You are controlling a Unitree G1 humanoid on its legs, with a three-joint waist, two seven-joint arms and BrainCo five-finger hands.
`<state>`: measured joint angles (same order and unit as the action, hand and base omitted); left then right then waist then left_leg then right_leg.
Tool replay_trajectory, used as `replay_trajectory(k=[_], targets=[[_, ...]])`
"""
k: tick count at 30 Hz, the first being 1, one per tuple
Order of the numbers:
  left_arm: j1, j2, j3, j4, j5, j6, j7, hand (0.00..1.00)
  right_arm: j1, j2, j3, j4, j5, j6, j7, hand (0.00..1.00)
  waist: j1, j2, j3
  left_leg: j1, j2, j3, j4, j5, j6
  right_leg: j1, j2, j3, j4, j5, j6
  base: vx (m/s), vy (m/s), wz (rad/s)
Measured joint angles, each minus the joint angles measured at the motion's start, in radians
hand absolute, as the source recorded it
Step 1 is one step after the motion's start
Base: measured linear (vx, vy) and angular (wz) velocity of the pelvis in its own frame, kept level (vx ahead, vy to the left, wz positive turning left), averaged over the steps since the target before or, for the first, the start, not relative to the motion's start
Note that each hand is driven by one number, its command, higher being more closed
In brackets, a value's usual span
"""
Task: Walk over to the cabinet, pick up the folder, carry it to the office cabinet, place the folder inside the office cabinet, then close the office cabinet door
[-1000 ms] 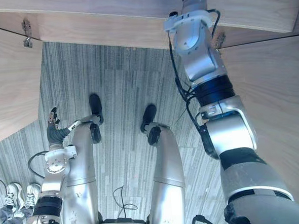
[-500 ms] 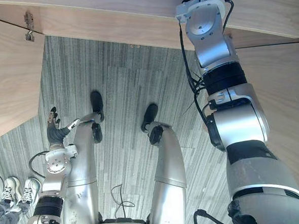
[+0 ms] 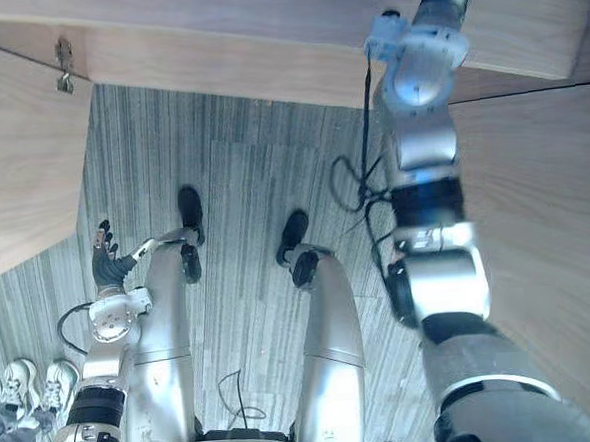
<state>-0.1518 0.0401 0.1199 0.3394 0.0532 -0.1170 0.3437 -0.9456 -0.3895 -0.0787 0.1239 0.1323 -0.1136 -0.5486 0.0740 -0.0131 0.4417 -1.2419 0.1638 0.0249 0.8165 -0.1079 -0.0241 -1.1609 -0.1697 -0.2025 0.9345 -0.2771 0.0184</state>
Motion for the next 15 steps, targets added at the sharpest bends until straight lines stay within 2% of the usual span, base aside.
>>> replay_trajectory(k=[4,8,9,12,15], targets=[[0.0,-0.013,0.007,0.005,0.025,0.034,-0.002,0.0,0.208,0.131,-0.019,-0.202,-0.003,-0.017,-0.003,1.0,-0.019,0.0,0.0,0.076,0.005,0.012,-0.006,-0.019,-0.004,0.071,0.005,0.006,-0.013,-0.009,-0.001,0.01,-0.007,-0.04],[0.006,-0.036,0.017,0.008,0.041,0.05,-0.013,0.0,0.381,0.218,0.051,-0.361,-0.005,-0.067,0.023,1.0,-0.02,-0.002,-0.004,0.223,0.021,0.049,-0.034,-0.049,-0.005,0.209,0.02,0.023,-0.069,-0.013,0.008,0.04,0.002,-0.16],[0.015,-0.042,0.017,0.008,0.049,0.053,-0.023,0.0,0.436,0.232,0.089,-0.403,-0.015,-0.087,0.048,1.0,-0.021,-0.001,-0.021,0.262,0.024,0.056,-0.043,-0.059,-0.003,0.248,0.024,0.025,-0.09,-0.009,0.006,0.07,0.007,-0.16],[0.034,-0.054,0.016,0.036,0.05,0.053,-0.03,0.0,0.567,0.254,0.17,-0.452,-0.053,-0.109,0.088,1.0,-0.027,-0.004,-0.07,0.348,0.026,0.064,-0.075,-0.077,-0.002,0.341,0.032,0.025,-0.147,-0.007,0.015,0.12,0.006,-0.08],[0.109,-0.061,-0.003,0.048,0.051,0.054,-0.05,0.0,0.792,0.284,0.299,-0.464,-0.138,-0.126,0.175,1.0,-0.046,-0.022,-0.142,0.515,0.021,0.092,-0.148,-0.091,0.006,0.517,0.037,0.022,-0.264,0.004,0.033,0.22,0.028,-0.06]])
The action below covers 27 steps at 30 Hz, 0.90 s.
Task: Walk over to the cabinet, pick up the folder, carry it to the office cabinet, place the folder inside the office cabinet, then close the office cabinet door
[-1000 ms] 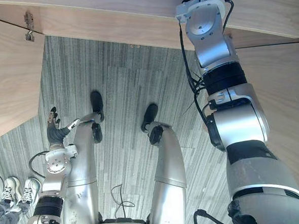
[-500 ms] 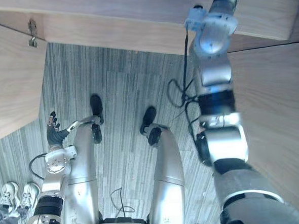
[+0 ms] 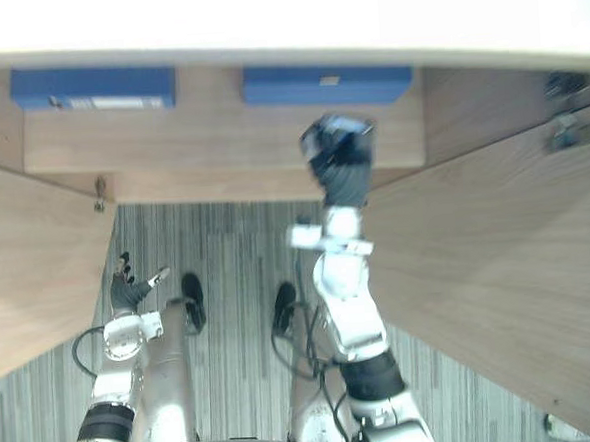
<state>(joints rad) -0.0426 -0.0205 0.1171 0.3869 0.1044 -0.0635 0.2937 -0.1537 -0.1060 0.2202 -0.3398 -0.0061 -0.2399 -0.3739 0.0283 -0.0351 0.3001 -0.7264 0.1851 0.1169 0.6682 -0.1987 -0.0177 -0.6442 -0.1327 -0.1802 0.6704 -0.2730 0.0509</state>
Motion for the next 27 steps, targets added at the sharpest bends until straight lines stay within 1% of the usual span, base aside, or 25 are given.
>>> replay_trajectory(k=[2,4,5,6,7,8,9,11,12,13,15,17,18,21,23,24,25,27], targets=[[0.015,-0.001,-0.011,0.019,0.013,-0.001,-0.003,0.0,0.085,0.006,0.034,0.005,-0.002,-0.003,0.046,1.0,-0.001,-0.006,-0.025,0.065,-0.002,0.016,-0.032,-0.005,0.002,0.066,0.001,-0.001,-0.046,0.005,0.008,0.2,0.041,-0.04],[0.045,-0.001,-0.017,0.032,0.019,-0.001,-0.007,0.0,0.204,0.025,0.062,0.025,-0.001,-0.007,0.114,1.0,-0.007,-0.011,-0.057,0.154,-0.004,0.035,-0.08,-0.009,0.004,0.157,0.005,-0.001,-0.117,0.021,0.017,0.16,0.051,-0.11],[0.052,0.0,-0.019,0.041,0.019,-0.001,-0.01,0.0,0.224,0.029,0.069,0.047,-0.001,-0.01,0.124,1.0,-0.01,-0.013,-0.072,0.169,-0.004,0.042,-0.094,-0.009,0.004,0.171,0.007,0.0,-0.135,0.026,0.018,0.14,0.044,-0.19],[0.06,0.004,-0.025,0.073,0.02,-0.003,-0.014,0.0,0.257,0.038,0.072,0.106,-0.001,-0.01,0.152,1.0,-0.012,-0.017,-0.092,0.211,-0.004,0.054,-0.125,-0.008,0.003,0.209,0.013,0.006,-0.173,0.04,0.021,0.1,0.029,-0.18],[0.063,0.011,-0.031,0.092,0.02,-0.004,-0.015,0.0,0.271,0.04,0.074,0.14,-0.001,-0.009,0.161,1.0,-0.014,-0.017,-0.096,0.237,-0.004,0.06,-0.14,-0.007,0.001,0.234,0.016,0.009,-0.193,0.047,0.022,0.12,0.035,-0.26],[0.074,0.023,-0.049,0.13,0.022,-0.005,-0.018,0.0,0.295,0.041,0.074,0.213,-0.004,-0.007,0.186,1.0,-0.016,-0.022,-0.107,0.29,-0.011,0.075,-0.178,-0.002,-0.004,0.278,0.017,0.019,-0.232,0.058,0.025,0.09,0.037,-0.21],[0.085,0.039,-0.064,0.176,0.037,-0.007,-0.018,0.0,0.309,0.038,0.072,0.298,-0.026,-0.001,0.201,1.0,-0.024,-0.025,-0.133,0.325,-0.023,0.083,-0.225,0.008,-0.005,0.303,0.016,0.031,-0.27,0.07,0.028,0.1,0.036,-0.19],[0.094,0.051,-0.081,0.237,0.039,-0.008,-0.022,0.0,0.308,0.037,0.066,0.448,-0.058,0.006,0.22,1.0,-0.036,-0.024,-0.168,0.368,-0.035,0.097,-0.297,0.043,-0.007,0.344,0.02,0.032,-0.347,0.109,0.032,0.09,0.011,-0.13],[0.093,0.056,-0.081,0.269,0.057,-0.008,-0.033,0.0,0.305,0.037,0.047,0.547,-0.105,0.017,0.224,1.0,-0.038,-0.022,-0.173,0.403,-0.042,0.105,-0.35,0.068,-0.008,0.378,0.026,0.034,-0.407,0.141,0.031,0.08,-0.005,-0.12],[0.093,0.059,-0.082,0.278,0.06,-0.009,-0.039,0.0,0.297,0.037,0.04,0.587,-0.122,0.023,0.223,1.0,-0.039,-0.022,-0.174,0.419,-0.046,0.107,-0.373,0.079,-0.009,0.394,0.028,0.035,-0.431,0.154,0.031,0.06,-0.004,-0.1],[0.093,0.071,-0.082,0.329,0.078,-0.012,-0.043,0.0,0.281,0.038,-0.009,0.759,-0.17,0.04,0.221,1.0,-0.04,-0.022,-0.177,0.492,-0.06,0.113,-0.467,0.125,-0.011,0.461,0.034,0.035,-0.515,0.199,0.03,0.0,0.0,0.0],[0.1,0.08,-0.081,0.357,0.079,-0.013,-0.047,0.0,0.273,0.039,-0.042,0.836,-0.194,0.051,0.22,1.0,-0.04,-0.022,-0.187,0.532,-0.067,0.119,-0.519,0.15,-0.014,0.489,0.035,0.036,-0.545,0.215,0.028,-0.02,-0.006,-0.04],[0.108,0.084,-0.081,0.38,0.079,-0.013,-0.047,0.0,0.27,0.039,-0.07,0.883,-0.201,0.065,0.218,0.0,-0.04,-0.019,-0.207,0.552,-0.072,0.126,-0.554,0.167,-0.014,0.499,0.036,0.038,-0.564,0.229,0.027,-0.03,-0.007,-0.09],[0.117,0.081,-0.081,0.429,0.096,-0.013,-0.047,0.0,0.264,0.038,-0.151,0.987,-0.217,0.08,0.199,0.0,-0.041,-0.01,-0.235,0.591,-0.085,0.132,-0.618,0.205,-0.011,0.517,0.037,0.054,-0.595,0.253,0.027,-0.06,0.01,-0.08],[0.114,0.08,-0.081,0.466,0.099,-0.012,-0.048,0.0,0.255,0.039,-0.197,1.072,-0.217,0.101,0.175,0.0,-0.044,-0.008,-0.238,0.632,-0.097,0.131,-0.678,0.241,-0.01,0.54,0.035,0.057,-0.619,0.27,0.029,-0.12,0.021,-0.02],[0.115,0.08,-0.081,0.472,0.1,-0.012,-0.048,0.0,0.254,0.038,-0.205,1.084,-0.215,0.109,0.173,0.0,-0.044,-0.008,-0.239,0.643,-0.1,0.131,-0.696,0.25,-0.01,0.544,0.035,0.057,-0.625,0.274,0.03,-0.16,0.025,0.0],[0.115,0.081,-0.081,0.493,0.102,-0.011,-0.05,0.0,0.253,0.038,-0.226,1.107,-0.215,0.119,0.169,0.0,-0.045,-0.007,-0.246,0.659,-0.107,0.131,-0.735,0.272,-0.01,0.543,0.034,0.057,-0.632,0.278,0.03,-0.17,0.032,0.02],[0.115,0.081,-0.081,0.507,0.108,-0.006,-0.059,0.0,0.265,0.04,-0.239,1.121,-0.208,0.132,0.165,0.0,-0.051,-0.007,-0.249,0.664,-0.115,0.129,-0.754,0.281,-0.014,0.543,0.033,0.058,-0.643,0.28,0.027,-0.16,0.041,0.01]])
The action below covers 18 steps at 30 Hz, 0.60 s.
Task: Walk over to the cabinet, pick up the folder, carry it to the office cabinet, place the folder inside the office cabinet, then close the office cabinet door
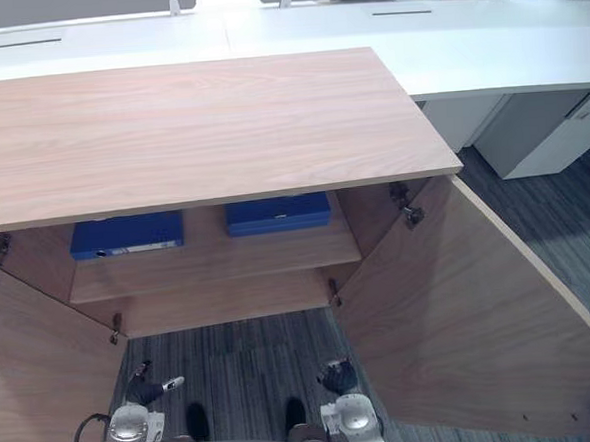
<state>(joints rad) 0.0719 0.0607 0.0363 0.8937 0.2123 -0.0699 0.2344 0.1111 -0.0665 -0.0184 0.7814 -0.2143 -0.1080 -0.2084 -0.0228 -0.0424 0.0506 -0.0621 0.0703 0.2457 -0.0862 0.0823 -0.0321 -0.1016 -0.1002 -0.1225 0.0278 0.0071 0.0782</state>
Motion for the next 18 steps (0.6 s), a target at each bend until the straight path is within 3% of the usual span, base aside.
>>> replay_trajectory(k=[7,18], targets=[[0.021,0.0,0.0,0.05,0.009,0.011,-0.001,0.0,0.003,0.022,-0.051,0.078,0.055,0.01,-0.012,0.0,-0.009,0.001,-0.017,0.008,-0.028,-0.028,-0.001,-0.003,0.004,0.032,-0.017,0.011,-0.036,0.002,0.009,-0.08,0.056,0.04],[0.021,0.001,0.001,0.103,0.009,0.02,-0.011,0.0,-0.005,0.045,-0.186,0.173,0.15,0.031,-0.013,0.0,-0.019,-0.001,-0.04,0.068,-0.054,0.012,-0.001,-0.026,0.017,0.065,-0.021,0.123,-0.044,0.02,0.02,0.03,0.034,-0.09]])
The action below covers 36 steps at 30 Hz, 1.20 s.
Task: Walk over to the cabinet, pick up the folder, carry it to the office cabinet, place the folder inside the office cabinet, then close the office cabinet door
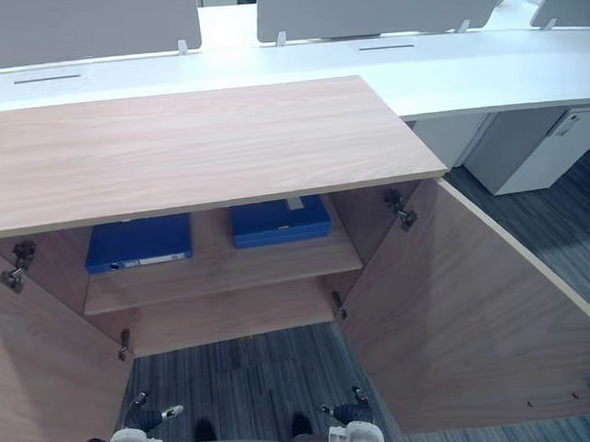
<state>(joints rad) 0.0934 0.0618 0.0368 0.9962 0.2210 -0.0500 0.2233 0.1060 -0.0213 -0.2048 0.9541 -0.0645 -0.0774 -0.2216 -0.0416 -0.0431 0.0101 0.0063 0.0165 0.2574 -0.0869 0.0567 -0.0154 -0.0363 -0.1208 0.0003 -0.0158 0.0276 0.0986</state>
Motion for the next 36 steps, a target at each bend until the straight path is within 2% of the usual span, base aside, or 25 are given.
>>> replay_trajectory(k=[8,10,12,17,18,22,23,24,30,33,36], targets=[[0.004,-0.002,0.005,0.007,-0.001,0.007,-0.016,0.0,0.021,0.0,-0.116,-0.035,0.046,0.016,0.0,0.0,-0.024,0.008,-0.001,0.071,0.015,0.14,0.005,-0.052,-0.013,-0.001,0.028,0.135,-0.009,0.019,0.0,0.06,-0.004,-0.57],[0.004,-0.001,0.016,0.006,-0.001,0.009,-0.018,0.0,0.052,-0.001,-0.167,-0.123,0.081,0.014,-0.003,0.0,-0.033,0.015,0.001,0.097,0.019,0.191,0.007,-0.071,-0.02,-0.004,0.039,0.184,-0.009,0.021,-0.005,0.05,-0.004,-0.72],[0.004,-0.001,0.052,0.005,-0.002,0.009,-0.019,0.0,0.08,-0.007,-0.23,-0.216,0.114,0.012,-0.009,0.0,-0.057,0.021,0.006,0.12,0.023,0.238,0.007,-0.089,-0.027,-0.004,0.049,0.226,-0.008,0.02,-0.006,0.04,-0.012,-0.66],[-0.003,-0.004,0.125,-0.006,-0.002,0.009,-0.017,0.0,0.099,-0.023,-0.358,-0.404,0.184,-0.007,-0.039,0.0,-0.086,0.037,0.006,0.152,0.038,0.343,0.008,-0.118,-0.042,-0.034,0.081,0.294,0.012,0.015,-0.017,0.05,-0.051,-0.61],[-0.003,-0.007,0.141,-0.009,-0.002,0.009,-0.018,0.0,0.098,-0.032,-0.381,-0.451,0.198,-0.01,-0.048,0.0,-0.1,0.043,0.005,0.156,0.044,0.359,0.008,-0.122,-0.045,-0.039,0.087,0.298,0.015,0.014,-0.017,0.07,-0.089,-0.52],[-0.013,-0.046,0.203,-0.061,-0.002,0.01,-0.018,0.0,0.084,-0.068,-0.436,-0.572,0.232,-0.029,-0.049,0.0,-0.108,0.073,0.015,0.173,0.055,0.433,0.008,-0.132,-0.044,-0.068,0.112,0.321,0.046,0.012,-0.018,0.06,-0.075,-0.59],[-0.021,-0.061,0.214,-0.077,-0.002,0.009,-0.018,0.0,0.071,-0.089,-0.453,-0.606,0.238,-0.031,-0.05,0.0,-0.124,0.087,0.026,0.179,0.057,0.445,0.008,-0.134,-0.044,-0.071,0.117,0.322,0.053,0.011,-0.018,0.05,-0.073,-0.38],[-0.026,-0.074,0.22,-0.083,-0.002,0.009,-0.019,0.0,0.055,-0.115,-0.468,-0.63,0.253,-0.037,-0.049,0.0,-0.126,0.101,0.035,0.185,0.06,0.463,0.008,-0.139,-0.045,-0.08,0.126,0.326,0.068,0.01,-0.018,0.04,-0.074,-0.39],[-0.03,-0.107,0.215,-0.083,-0.002,0.001,-0.042,0.0,-0.054,-0.266,-0.461,-0.632,0.275,-0.054,-0.04,0.0,-0.135,0.138,0.063,0.166,0.076,0.53,0.082,-0.19,-0.054,-0.118,0.143,0.378,0.091,-0.005,-0.007,0.02,-0.076,-0.38],[-0.019,-0.114,0.193,-0.08,-0.002,-0.004,-0.057,0.0,-0.11,-0.377,-0.409,-0.621,0.279,-0.058,-0.013,0.0,-0.139,0.161,0.072,0.148,0.076,0.537,0.085,-0.191,-0.053,-0.14,0.145,0.386,0.097,-0.005,-0.007,0.01,-0.075,-0.08],[-0.009,-0.112,0.158,-0.079,-0.002,-0.015,-0.057,0.0,-0.151,-0.45,-0.353,-0.615,0.297,-0.061,0.017,0.0,-0.136,0.168,0.074,0.146,0.079,0.532,0.087,-0.191,-0.053,-0.14,0.145,0.381,0.097,-0.005,-0.007,-0.02,-0.085,0.05]])
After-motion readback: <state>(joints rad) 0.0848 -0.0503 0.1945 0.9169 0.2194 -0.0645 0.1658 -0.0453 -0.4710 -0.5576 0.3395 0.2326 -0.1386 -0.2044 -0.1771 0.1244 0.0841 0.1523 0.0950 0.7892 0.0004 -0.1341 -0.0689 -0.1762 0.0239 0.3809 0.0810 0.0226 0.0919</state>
